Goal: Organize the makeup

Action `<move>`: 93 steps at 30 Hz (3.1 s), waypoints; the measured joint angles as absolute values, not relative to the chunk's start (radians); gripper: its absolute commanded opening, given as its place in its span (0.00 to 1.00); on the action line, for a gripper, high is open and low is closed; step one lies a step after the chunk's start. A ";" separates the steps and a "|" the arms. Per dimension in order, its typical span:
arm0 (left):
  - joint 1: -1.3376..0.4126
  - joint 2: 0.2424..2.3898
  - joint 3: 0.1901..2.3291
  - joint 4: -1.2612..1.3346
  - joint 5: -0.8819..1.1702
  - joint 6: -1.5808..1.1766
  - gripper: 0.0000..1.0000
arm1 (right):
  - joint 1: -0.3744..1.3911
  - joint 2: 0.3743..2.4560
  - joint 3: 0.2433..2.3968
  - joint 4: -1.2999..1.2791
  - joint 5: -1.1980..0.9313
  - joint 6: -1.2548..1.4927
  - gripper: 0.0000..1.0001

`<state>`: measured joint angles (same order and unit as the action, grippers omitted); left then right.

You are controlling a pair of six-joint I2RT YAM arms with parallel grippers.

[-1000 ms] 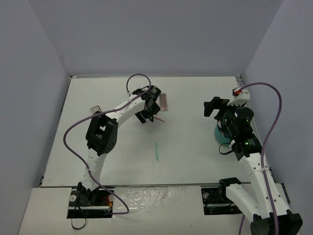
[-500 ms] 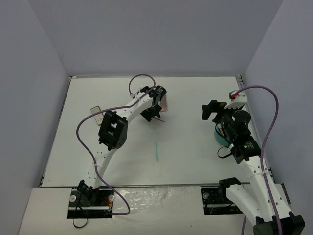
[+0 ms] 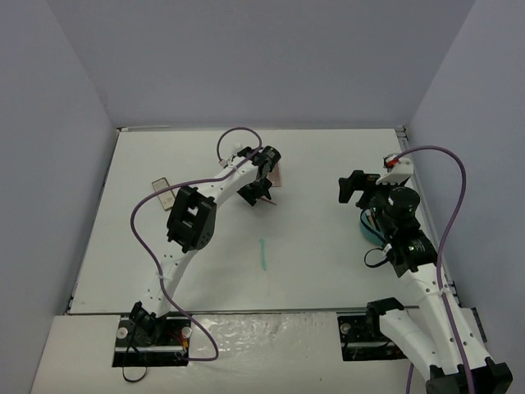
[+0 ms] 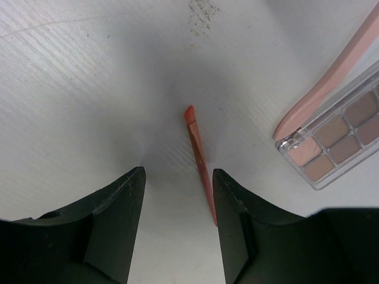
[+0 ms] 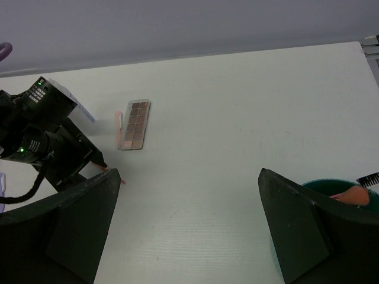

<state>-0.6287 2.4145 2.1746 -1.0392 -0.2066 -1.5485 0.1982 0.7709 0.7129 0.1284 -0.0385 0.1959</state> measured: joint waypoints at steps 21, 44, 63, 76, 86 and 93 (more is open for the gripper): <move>-0.629 2.405 2.132 -1.051 -0.213 -1.532 0.36 | 0.213 0.761 0.710 0.128 -0.024 0.193 1.00; -0.569 2.102 1.617 -0.836 -0.232 -1.246 0.32 | 0.218 0.760 0.710 0.127 -0.023 0.192 1.00; -0.584 1.980 1.425 -0.756 -0.176 -1.284 0.27 | 0.218 0.764 0.710 0.122 -0.023 0.192 1.00; -0.595 1.955 1.387 -0.730 -0.177 -1.276 0.00 | 0.218 0.764 0.710 0.120 -0.023 0.191 1.00; -0.650 1.783 1.285 -0.671 -0.254 -1.037 0.00 | 0.218 0.773 0.722 0.098 -0.176 0.179 1.00; -0.775 1.468 1.145 -0.377 -0.276 -0.676 0.00 | 0.218 0.808 0.781 0.093 -0.390 0.184 1.00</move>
